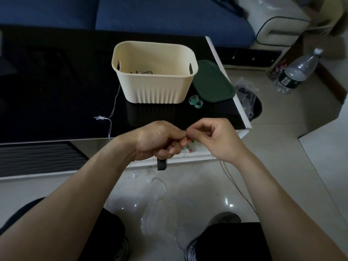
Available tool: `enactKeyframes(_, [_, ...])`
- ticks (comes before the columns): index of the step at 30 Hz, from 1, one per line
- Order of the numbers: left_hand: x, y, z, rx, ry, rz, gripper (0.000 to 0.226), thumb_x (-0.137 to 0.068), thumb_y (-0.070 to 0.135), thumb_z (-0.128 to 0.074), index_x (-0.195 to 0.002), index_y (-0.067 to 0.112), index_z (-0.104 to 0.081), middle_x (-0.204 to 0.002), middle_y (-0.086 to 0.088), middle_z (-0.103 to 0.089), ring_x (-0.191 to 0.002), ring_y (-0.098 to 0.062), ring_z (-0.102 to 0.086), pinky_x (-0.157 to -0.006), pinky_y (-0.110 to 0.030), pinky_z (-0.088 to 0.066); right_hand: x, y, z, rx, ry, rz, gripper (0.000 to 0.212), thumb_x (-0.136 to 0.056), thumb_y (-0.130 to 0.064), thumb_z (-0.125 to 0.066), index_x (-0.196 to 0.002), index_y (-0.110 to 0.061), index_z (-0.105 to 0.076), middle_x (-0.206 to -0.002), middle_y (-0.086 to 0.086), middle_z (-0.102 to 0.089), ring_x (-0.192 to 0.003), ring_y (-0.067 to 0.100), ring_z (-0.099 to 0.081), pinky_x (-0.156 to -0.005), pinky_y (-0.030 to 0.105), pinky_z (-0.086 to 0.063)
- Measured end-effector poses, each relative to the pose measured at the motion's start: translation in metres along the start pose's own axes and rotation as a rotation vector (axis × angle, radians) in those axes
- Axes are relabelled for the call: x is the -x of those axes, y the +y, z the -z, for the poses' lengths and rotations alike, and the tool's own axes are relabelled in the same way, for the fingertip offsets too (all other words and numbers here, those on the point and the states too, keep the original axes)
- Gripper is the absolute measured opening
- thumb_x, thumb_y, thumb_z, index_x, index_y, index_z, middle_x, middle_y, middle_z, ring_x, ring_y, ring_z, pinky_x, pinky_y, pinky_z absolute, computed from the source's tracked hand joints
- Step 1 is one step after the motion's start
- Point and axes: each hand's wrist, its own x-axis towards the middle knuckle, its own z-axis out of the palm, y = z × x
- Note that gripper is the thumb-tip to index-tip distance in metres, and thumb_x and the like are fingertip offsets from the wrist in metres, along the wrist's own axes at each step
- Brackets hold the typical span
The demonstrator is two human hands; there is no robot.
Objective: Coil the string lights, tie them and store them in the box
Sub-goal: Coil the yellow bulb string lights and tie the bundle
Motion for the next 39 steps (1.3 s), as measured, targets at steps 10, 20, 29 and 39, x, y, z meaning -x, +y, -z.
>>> enactKeyframes(10, [0.000,-0.002,0.002,-0.076,-0.059,-0.066,0.036,-0.106,0.020,-0.032,-0.080,0.008,-0.053,-0.058,-0.007,-0.044,-0.043,-0.014,-0.036,-0.040,-0.020,-0.027,0.001,0.001,0.014,0.099,0.213,0.050,0.006,-0.088,-0.022,-0.075,-0.084,-0.026,-0.074,-0.074,-0.010,-0.072,-0.067,0.011,-0.066,-0.063,0.022,-0.053])
enactKeyframes(20, [-0.001,-0.003,-0.002,0.172,-0.124,-0.283,0.029,-0.097,0.024,-0.040,-0.088,0.001,-0.056,-0.050,-0.003,-0.039,-0.041,-0.014,-0.035,-0.047,-0.024,-0.034,0.005,-0.003,-0.002,-0.261,0.013,-0.058,0.023,-0.100,-0.024,-0.054,-0.110,-0.011,-0.071,-0.076,-0.006,-0.066,-0.062,0.014,-0.056,-0.049,0.022,-0.040])
enactKeyframes(29, [-0.001,-0.003,-0.001,0.345,-0.142,-0.261,0.028,-0.100,0.025,-0.039,-0.082,0.009,-0.053,-0.052,0.004,-0.027,-0.037,-0.006,-0.023,-0.042,-0.026,-0.012,0.004,-0.007,-0.008,-0.472,0.005,-0.090,0.021,-0.088,-0.026,-0.064,-0.104,-0.014,-0.073,-0.076,0.000,-0.069,-0.049,0.012,-0.038,-0.046,0.024,-0.026])
enactKeyframes(39, [0.000,0.002,-0.007,0.353,0.015,-0.247,0.030,-0.098,0.026,-0.041,-0.073,0.011,-0.045,-0.057,0.000,-0.027,-0.047,-0.013,-0.029,-0.050,-0.026,-0.020,0.000,-0.008,-0.002,-0.533,-0.059,-0.201,0.017,-0.088,-0.029,-0.067,-0.088,-0.012,-0.069,-0.079,0.023,-0.062,-0.048,0.010,-0.033,-0.043,0.020,-0.025])
